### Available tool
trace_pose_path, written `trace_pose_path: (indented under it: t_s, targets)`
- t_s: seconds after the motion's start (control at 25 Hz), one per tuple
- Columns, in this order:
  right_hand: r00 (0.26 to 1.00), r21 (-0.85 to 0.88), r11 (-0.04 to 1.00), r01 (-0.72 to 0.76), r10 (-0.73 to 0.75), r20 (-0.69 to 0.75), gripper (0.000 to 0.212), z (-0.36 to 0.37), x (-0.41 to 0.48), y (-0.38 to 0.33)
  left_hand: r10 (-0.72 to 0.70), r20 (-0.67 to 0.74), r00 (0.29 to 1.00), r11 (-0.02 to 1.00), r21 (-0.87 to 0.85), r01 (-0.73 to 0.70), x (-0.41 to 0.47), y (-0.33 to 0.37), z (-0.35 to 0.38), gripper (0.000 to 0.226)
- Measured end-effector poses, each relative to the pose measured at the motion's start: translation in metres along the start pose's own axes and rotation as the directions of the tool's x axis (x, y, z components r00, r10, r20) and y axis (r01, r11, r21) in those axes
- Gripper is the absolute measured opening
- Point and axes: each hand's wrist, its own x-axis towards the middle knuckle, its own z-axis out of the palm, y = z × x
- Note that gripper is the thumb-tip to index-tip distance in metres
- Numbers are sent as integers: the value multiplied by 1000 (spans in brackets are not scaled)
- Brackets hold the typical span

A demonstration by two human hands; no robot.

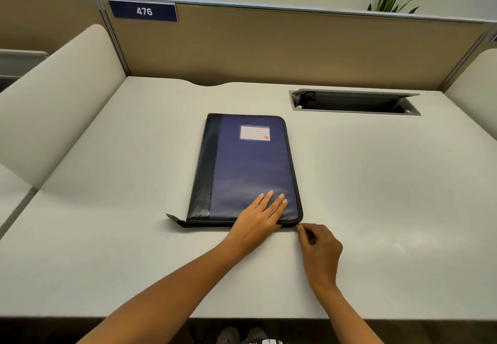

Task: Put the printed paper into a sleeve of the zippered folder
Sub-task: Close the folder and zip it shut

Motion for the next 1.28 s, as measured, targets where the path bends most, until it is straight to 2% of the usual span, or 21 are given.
trace_pose_path:
  t_s: [0.2, 0.44, 0.64, 0.88, 1.04, 1.28]
  targets:
    - [999, -27, 1000, -13, 12, -45, 7, 6, 9, 5, 36, -88, 995, 999, -3, -37, 1, -2, 7, 55]
    - [1000, -10, 1000, -13, 13, -6, 5, 14, 36, 14, 43, -144, 989, 998, -34, -48, -2, -2, 14, 55]
    - [995, -50, 994, 93, -91, 52, 6, 16, 51, 21, 46, -190, 981, 998, -40, -54, 0, -4, 16, 51]
    - [988, -38, 990, 132, -129, 84, 8, 18, 60, 22, 49, -202, 978, 999, -14, -53, 2, -7, 22, 52]
    - [988, -13, 993, 119, -118, 102, 15, 15, 47, 25, 63, -231, 971, 998, 32, -57, 1, -7, 28, 42]
    - [989, -18, 995, 97, -94, 113, 16, 10, 33, 27, 57, -214, 975, 998, 16, -55, 1, -8, 25, 47]
